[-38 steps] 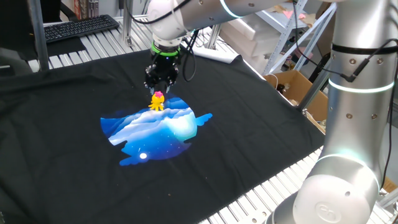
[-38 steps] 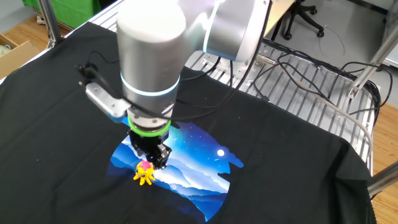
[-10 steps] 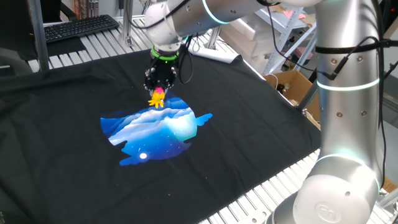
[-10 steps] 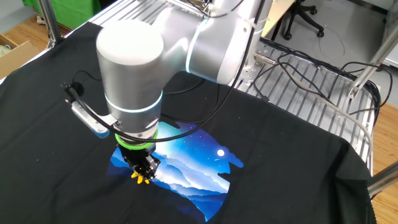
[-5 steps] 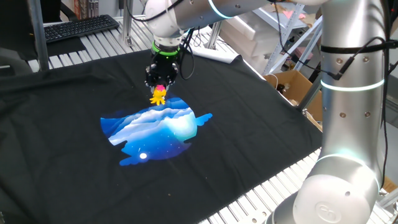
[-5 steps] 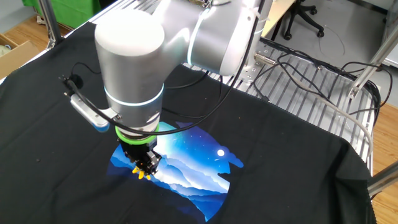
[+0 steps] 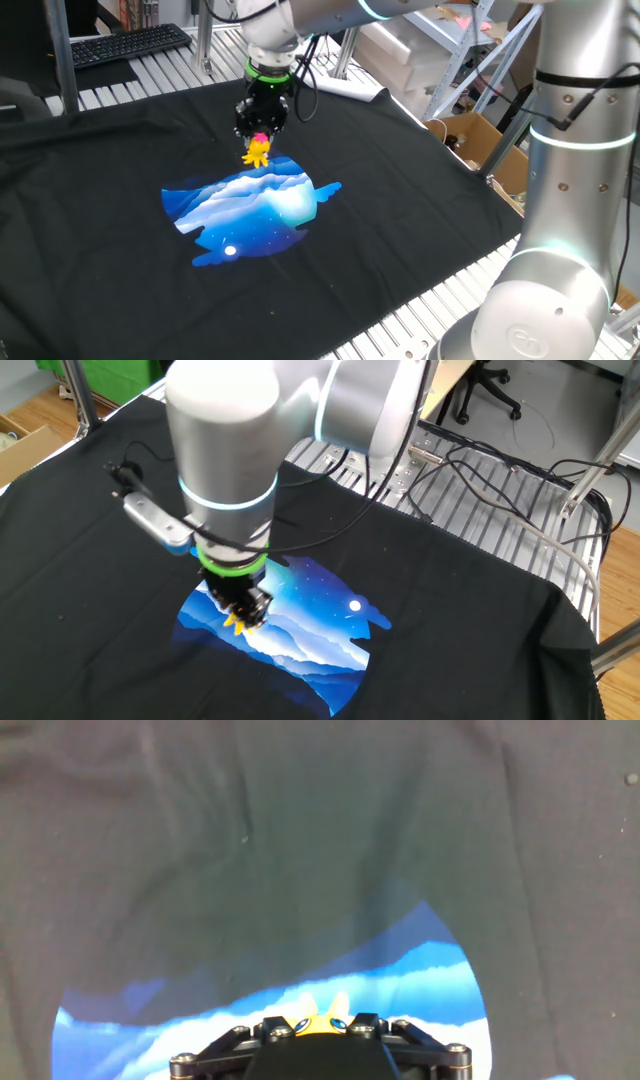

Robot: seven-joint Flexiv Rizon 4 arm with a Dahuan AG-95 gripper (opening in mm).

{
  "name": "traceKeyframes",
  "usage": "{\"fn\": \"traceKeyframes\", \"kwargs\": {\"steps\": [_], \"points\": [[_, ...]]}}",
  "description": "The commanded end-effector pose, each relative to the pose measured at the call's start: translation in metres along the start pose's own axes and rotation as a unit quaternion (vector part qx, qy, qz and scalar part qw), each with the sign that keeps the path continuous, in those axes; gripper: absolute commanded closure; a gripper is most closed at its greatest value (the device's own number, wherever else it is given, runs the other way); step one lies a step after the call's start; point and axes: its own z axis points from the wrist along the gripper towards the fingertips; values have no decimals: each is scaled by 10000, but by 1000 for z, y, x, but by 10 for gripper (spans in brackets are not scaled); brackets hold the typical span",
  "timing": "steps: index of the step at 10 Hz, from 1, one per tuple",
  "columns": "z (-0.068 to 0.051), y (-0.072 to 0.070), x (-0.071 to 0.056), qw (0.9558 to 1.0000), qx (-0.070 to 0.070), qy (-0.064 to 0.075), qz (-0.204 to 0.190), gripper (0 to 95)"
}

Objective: Grasp the moving object

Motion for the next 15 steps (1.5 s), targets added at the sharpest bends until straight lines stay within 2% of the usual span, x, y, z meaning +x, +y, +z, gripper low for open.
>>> {"fn": "traceKeyframes", "kwargs": {"steps": [1, 4, 7, 10, 15], "points": [[-7, 9, 17, 9997, 38, 90, -201, 950], [-15, 19, 33, 9986, 102, 190, -484, 950], [-13, 23, 46, 9983, 113, 202, -543, 950], [-10, 24, 48, 9980, 104, 219, -579, 950], [2, 26, 53, 9976, 69, 190, -662, 950]]}}
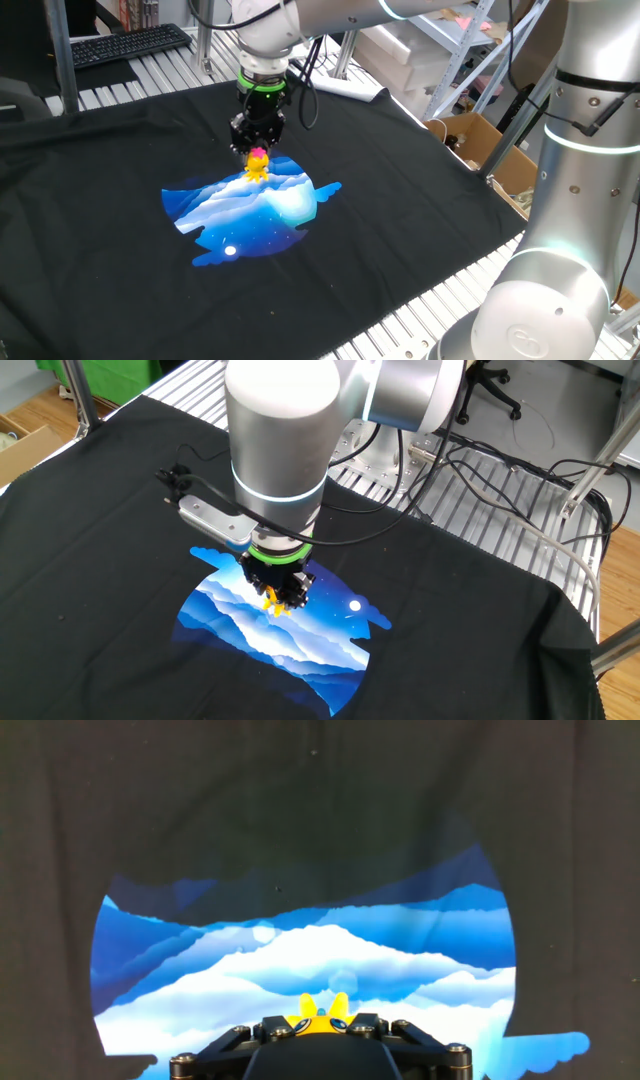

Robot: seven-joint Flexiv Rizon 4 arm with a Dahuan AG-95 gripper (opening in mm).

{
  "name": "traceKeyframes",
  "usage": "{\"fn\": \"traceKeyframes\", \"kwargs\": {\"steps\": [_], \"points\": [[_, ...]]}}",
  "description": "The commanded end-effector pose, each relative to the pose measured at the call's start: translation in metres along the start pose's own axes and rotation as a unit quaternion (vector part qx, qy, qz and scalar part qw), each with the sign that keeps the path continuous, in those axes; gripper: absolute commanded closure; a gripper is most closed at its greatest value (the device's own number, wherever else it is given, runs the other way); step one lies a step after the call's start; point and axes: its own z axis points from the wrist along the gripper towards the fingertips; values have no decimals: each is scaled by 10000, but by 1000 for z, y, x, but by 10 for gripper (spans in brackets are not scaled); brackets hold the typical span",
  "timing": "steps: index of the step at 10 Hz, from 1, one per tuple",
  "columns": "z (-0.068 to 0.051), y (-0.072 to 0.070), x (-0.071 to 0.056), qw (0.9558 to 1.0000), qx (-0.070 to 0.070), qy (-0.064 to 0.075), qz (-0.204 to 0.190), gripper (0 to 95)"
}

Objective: Grasp the moving object

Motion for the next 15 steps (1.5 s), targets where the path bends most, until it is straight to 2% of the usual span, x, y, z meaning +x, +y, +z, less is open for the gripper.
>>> {"fn": "traceKeyframes", "kwargs": {"steps": [1, 4, 8, 9, 10, 11, 14, 15], "points": [[4, 1, 2, 10000, 2, -5, 10, 950], [11, 2, 2, 9999, 43, -89, 93, 950], [26, 5, 0, 9996, 31, -189, 206, 950], [28, 6, 0, 9994, 32, -240, 230, 760], [30, 6, -1, 9991, 26, -298, 315, 760], [32, 6, -1, 9989, 26, -315, 339, 570], [37, 7, -2, 9983, 26, -396, 430, 570], [39, 8, -3, 9981, 29, -413, 459, 380]]}}
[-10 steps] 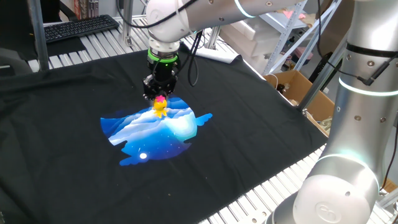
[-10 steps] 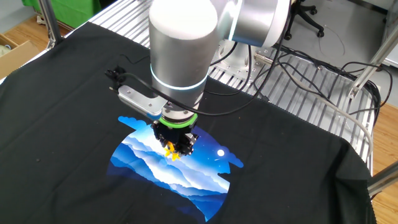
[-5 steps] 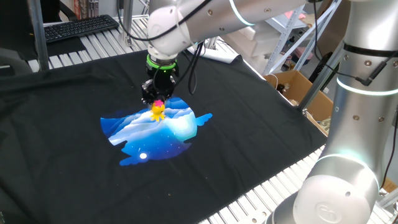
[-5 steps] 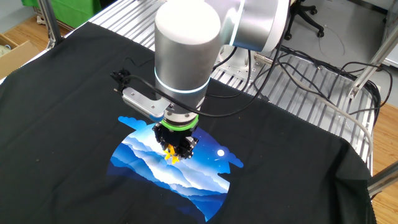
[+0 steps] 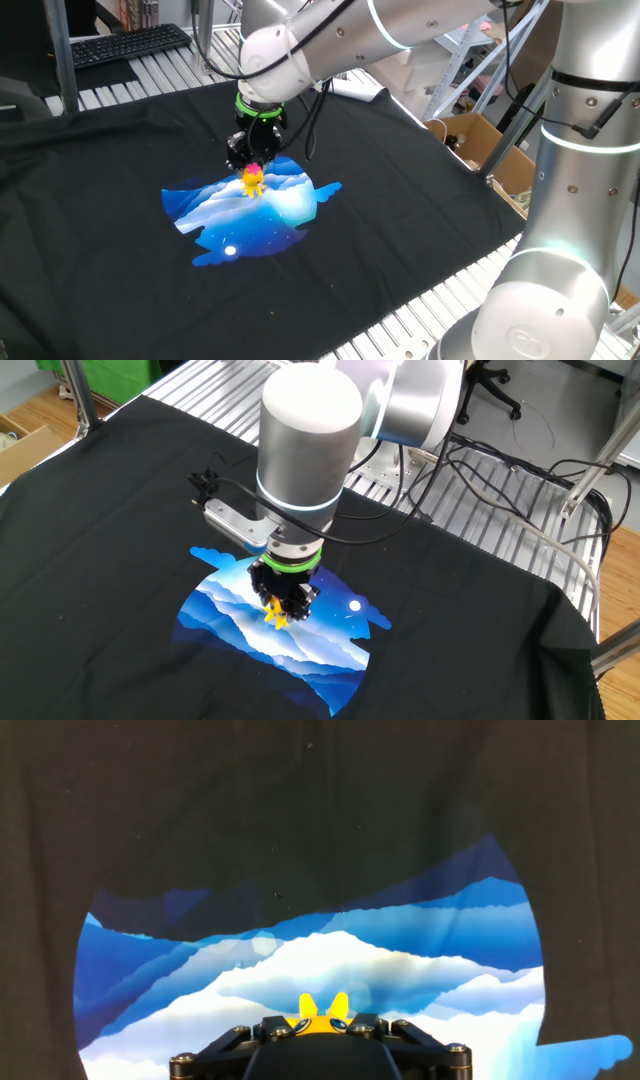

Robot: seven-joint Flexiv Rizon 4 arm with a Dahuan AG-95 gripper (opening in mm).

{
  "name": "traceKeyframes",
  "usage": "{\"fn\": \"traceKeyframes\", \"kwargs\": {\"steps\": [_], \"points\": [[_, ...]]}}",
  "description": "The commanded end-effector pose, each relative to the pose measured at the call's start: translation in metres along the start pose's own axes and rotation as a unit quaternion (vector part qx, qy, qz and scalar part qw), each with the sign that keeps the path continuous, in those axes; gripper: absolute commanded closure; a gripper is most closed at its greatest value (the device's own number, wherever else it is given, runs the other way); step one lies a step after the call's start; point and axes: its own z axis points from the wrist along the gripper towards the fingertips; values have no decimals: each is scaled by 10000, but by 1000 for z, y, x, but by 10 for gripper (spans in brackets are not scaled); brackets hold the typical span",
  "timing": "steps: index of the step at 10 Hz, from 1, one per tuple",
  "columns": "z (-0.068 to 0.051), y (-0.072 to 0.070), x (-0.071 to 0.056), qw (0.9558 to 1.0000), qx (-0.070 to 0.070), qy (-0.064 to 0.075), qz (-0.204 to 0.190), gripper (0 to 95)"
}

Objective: Grasp the moving object

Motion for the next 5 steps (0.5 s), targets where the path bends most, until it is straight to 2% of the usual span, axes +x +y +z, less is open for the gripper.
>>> {"fn": "traceKeyframes", "kwargs": {"steps": [1, 4, 5], "points": [[2, 0, 0, 10000, 12, -11, 48, 380], [1, -1, 0, 10000, 58, 20, 45, 380], [-4, -2, 1, 10000, 59, 56, 37, 380]]}}
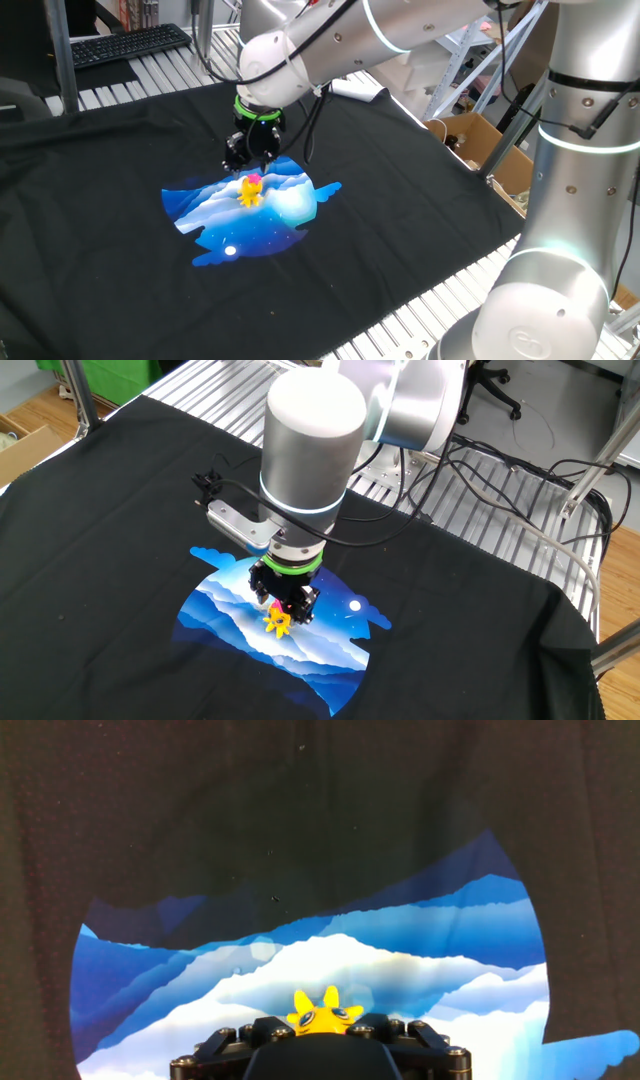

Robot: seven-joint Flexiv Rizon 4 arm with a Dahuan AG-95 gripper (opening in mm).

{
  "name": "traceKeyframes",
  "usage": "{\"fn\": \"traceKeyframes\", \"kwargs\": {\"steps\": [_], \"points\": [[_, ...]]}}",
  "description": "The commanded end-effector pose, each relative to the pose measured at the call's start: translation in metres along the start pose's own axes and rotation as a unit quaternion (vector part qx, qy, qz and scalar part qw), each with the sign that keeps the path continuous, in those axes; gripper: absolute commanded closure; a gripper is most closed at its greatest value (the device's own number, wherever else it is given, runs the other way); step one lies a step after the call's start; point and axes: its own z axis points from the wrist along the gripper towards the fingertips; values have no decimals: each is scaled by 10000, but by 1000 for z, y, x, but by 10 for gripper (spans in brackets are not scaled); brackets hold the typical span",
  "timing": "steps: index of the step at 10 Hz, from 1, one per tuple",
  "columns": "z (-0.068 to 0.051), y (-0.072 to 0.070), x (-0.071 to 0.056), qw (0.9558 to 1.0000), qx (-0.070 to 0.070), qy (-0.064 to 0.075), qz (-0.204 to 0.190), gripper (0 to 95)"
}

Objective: Grasp the moving object

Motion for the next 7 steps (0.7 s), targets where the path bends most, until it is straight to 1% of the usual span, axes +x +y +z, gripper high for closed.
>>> {"fn": "traceKeyframes", "kwargs": {"steps": [1, 2, 3, 4, 5, 6, 7], "points": [[-7, -1, 2, 10000, -26, 57, -10, 380], [-17, -4, 3, 10000, 1, 75, -10, 380], [-27, -8, 4, 9999, 31, 104, -93, 380], [-34, -12, 5, 9996, 43, 145, -245, 380], [-40, -18, 6, 9989, 59, 236, -411, 570], [-45, -25, 7, 9982, 64, 306, -515, 570], [-46, -26, 7, 9981, 65, 310, -530, 570]]}}
